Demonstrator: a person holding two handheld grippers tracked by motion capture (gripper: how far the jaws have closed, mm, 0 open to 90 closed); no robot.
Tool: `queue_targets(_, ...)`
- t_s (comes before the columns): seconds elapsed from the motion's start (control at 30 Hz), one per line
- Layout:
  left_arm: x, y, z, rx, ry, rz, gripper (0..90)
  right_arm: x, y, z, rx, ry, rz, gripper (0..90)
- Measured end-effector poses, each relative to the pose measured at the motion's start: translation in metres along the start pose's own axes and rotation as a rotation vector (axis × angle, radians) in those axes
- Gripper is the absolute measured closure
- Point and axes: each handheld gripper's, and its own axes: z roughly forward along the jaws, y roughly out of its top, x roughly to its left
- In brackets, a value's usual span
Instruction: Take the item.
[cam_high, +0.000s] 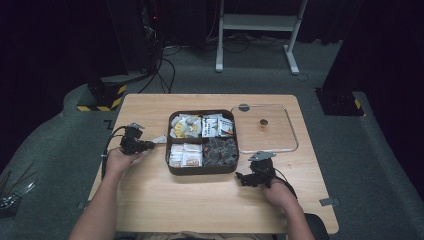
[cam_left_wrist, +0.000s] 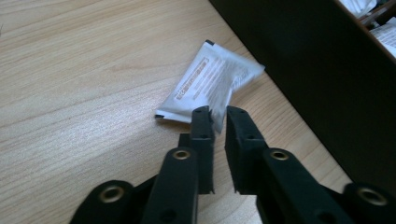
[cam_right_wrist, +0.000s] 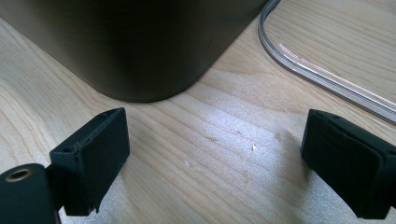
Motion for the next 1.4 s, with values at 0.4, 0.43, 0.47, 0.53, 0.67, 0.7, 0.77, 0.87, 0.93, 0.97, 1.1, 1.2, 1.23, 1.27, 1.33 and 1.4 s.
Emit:
queue_targets(0.4,-0.004,-0.001,-0.016,-0.08,-0.012,-0.035,45.9,0.0,0.0,0.0,0.001,-0.001,0.0,7.9)
queue_targets(0.43,-0.004,-0.002,-0.017,-0.087,-0.007,-0.038,45.6,0.0,0.0,0.0,0.001,-0.002,0.0,7.9)
queue_targets(0.47,-0.003,-0.003,-0.019,-0.097,0.005,-0.038,44.5,0.0,0.0,0.0,0.002,-0.003,0.0,7.9)
queue_targets(0.53,-0.002,-0.005,-0.022,-0.112,0.03,-0.047,42.9,0.0,0.0,0.0,0.002,-0.003,0.001,7.9)
queue_targets(0.67,0.002,-0.01,-0.026,-0.132,0.074,-0.06,38.1,0.0,0.0,0.0,0.001,-0.002,0.001,7.9)
queue_targets(0.7,0.003,-0.011,-0.027,-0.13,0.077,-0.064,37.5,0.0,0.0,0.0,0.001,-0.002,0.001,7.8)
queue_targets(0.77,0.006,-0.015,-0.029,-0.132,0.09,-0.07,37.3,0.0,0.0,0.0,0.001,-0.002,0.001,7.8)
queue_targets(0.87,0.01,-0.021,-0.033,-0.147,0.11,-0.077,36.3,0.0,0.0,0.0,0.003,0.001,-0.001,7.7)
queue_targets(0.93,0.013,-0.024,-0.035,-0.163,0.131,-0.078,35.9,0.0,0.001,0.0,0.003,0.002,0.002,7.7)
queue_targets(0.97,0.015,-0.026,-0.036,-0.171,0.138,-0.081,34.4,0.0,0.001,0.001,0.002,0.002,0.001,7.7)
queue_targets(1.1,0.018,-0.034,-0.036,-0.163,0.164,-0.062,30.5,0.0,0.001,0.001,0.002,0.002,0.002,7.7)
queue_targets(1.2,0.022,-0.038,-0.036,-0.153,0.163,-0.069,28.6,-0.001,0.002,0.002,0.002,0.002,-0.001,7.7)
queue_targets(1.23,0.023,-0.04,-0.036,-0.149,0.167,-0.076,28.0,-0.001,0.002,0.002,0.002,0.003,-0.001,7.7)
queue_targets(1.27,0.024,-0.041,-0.036,-0.144,0.172,-0.071,28.1,-0.001,0.002,0.002,0.002,0.003,0.0,7.7)
queue_targets(1.33,0.026,-0.043,-0.036,-0.144,0.174,-0.077,28.1,-0.001,0.002,0.002,0.002,0.003,-0.001,7.7)
queue_targets(1.4,0.029,-0.046,-0.036,-0.136,0.172,-0.086,28.1,-0.001,0.002,0.002,0.002,0.003,0.002,7.7)
